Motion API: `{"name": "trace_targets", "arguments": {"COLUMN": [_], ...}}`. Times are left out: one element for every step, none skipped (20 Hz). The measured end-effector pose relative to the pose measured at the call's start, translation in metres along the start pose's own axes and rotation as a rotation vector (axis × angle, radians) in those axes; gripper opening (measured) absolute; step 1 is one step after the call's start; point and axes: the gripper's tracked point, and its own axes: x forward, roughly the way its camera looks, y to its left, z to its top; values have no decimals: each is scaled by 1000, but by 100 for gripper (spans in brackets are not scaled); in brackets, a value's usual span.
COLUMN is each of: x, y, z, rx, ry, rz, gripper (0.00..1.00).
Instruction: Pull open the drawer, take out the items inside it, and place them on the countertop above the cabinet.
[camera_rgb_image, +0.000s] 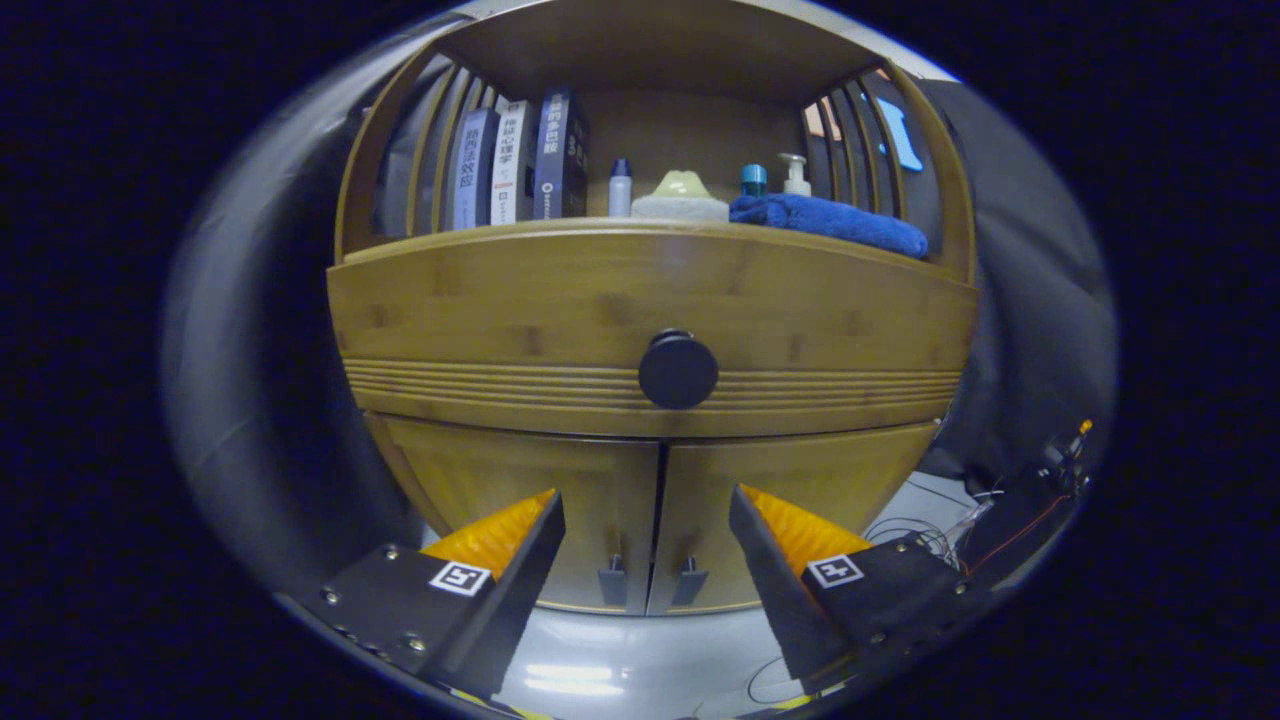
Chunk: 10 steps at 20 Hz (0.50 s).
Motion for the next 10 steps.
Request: {"name": "trace_targets", "arguments": {"x": [-12, -24, -37, -50, -62, -75, -87, -99, -110, -124], "y": [-2, -6, -10, -6, -3, -3, -3, -1, 1, 0], "z": [0, 0, 0, 3, 7, 12, 19, 28, 37, 47], "rx": [-24, -47, -57, -59, -55, -51, -42, -37, -36, -43], "ry": [1, 2, 3, -5, -9, -17, -27, -42, -55, -72], "rz": [4, -6, -16, -4, 7, 12, 12, 21, 26, 27], "gripper": [99, 99, 99, 99, 99, 99, 99, 99, 99, 99]}}
